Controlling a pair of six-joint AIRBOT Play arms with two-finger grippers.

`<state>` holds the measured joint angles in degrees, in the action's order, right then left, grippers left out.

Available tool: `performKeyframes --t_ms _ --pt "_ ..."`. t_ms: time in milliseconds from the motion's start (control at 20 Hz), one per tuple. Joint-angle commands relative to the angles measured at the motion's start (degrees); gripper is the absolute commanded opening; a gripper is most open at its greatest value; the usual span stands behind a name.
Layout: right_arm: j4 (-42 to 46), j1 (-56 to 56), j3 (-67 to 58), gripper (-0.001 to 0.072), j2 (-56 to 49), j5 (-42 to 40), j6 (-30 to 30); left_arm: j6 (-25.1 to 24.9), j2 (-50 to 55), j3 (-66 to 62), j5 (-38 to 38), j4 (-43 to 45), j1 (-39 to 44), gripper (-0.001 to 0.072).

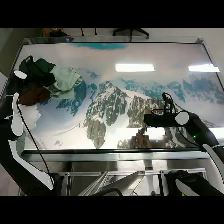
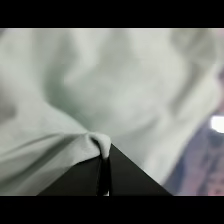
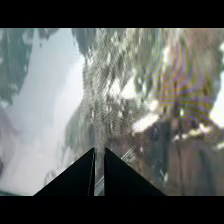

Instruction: Fold the shirts.

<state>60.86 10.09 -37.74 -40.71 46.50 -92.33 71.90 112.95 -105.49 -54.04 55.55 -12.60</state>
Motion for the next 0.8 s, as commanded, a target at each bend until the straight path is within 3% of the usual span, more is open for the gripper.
performKeyframes --t_ms 0,150,300,600,700,750 --pt "0.04 -0.94 -0.63 0.0086 0.04 0.04 0.07 -1.46 -4.31 -8.46 -12.35 -2.73 5.25 0.0011" --pt "0.0 -7.8 -3.72 0.0087 0.04 2.19 1.25 -3.3 -13.4 -11.41 -18.62 -7.02 14.49 0.0012" --pt "-1.11 -15.58 -8.74 0.0088 0.13 11.15 6.78 -2.43 -22.14 -7.21 -21.64 -7.17 25.62 0.0012" --pt "-4.74 -20.31 -11.69 0.0101 3.23 19.23 10.97 -0.87 -28.09 10.19 -15.58 -7.06 44.81 0.0012" --pt "-4.81 -20.28 -11.69 0.0293 3.13 21.46 10.97 -0.9 -26.99 14.36 -11.65 -7.08 47.89 0.0016" --pt "-5.11 -20.31 -11.69 0.0301 3.08 22.29 10.97 -0.92 -26.32 15.82 -10.12 -7.1 48.72 0.0089"
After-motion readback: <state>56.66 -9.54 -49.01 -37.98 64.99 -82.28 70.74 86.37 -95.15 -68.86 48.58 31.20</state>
